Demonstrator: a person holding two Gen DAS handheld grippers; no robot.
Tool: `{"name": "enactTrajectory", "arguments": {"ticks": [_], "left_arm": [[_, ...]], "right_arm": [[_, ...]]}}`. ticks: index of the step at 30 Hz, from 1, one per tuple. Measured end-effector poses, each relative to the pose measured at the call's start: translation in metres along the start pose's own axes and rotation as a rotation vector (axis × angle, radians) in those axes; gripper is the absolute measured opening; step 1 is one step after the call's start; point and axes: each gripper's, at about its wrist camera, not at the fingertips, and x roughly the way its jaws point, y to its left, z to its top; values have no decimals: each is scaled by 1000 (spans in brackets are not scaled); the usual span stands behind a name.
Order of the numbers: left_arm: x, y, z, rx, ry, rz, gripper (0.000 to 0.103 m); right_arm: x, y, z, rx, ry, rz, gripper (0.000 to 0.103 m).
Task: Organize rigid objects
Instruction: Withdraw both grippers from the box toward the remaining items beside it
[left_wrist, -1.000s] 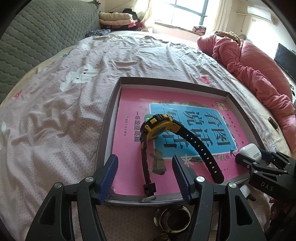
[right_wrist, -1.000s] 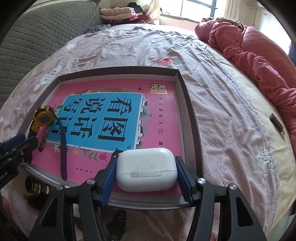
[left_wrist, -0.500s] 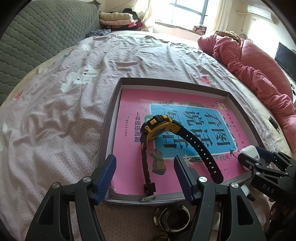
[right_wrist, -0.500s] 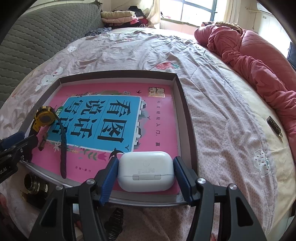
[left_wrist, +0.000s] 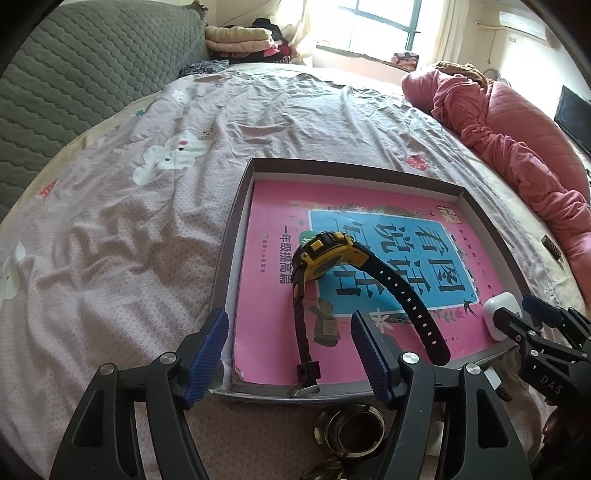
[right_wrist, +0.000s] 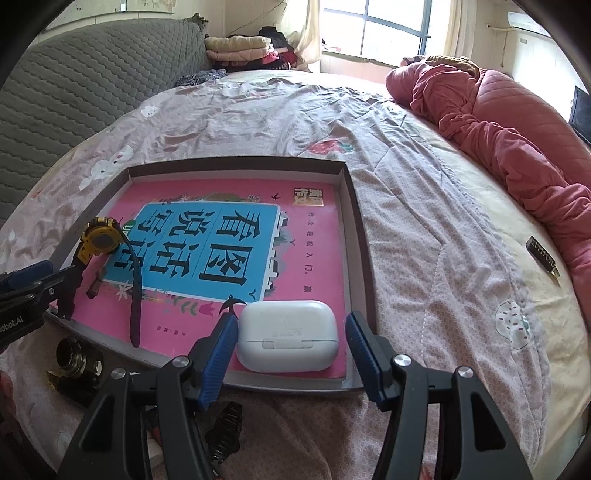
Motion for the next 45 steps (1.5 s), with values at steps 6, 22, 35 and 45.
{"name": "enactTrajectory", "arguments": {"ticks": [6, 22, 35, 45], "left_arm": [[-5, 0, 0, -2, -7, -3, 73], [-23, 3, 2, -14, -72, -16, 79], [-48, 10, 3, -18, -156, -42, 80], [-59, 8, -8, -23, -137, -53, 80]], "right_arm": [[-4, -3, -3, 1, -8, -1, 63], [-23, -8, 1, 29, -96, -11, 63], [-46, -20, 2, 94, -189, 23, 68], [-66, -20, -8, 110, -249, 40, 75]]}}
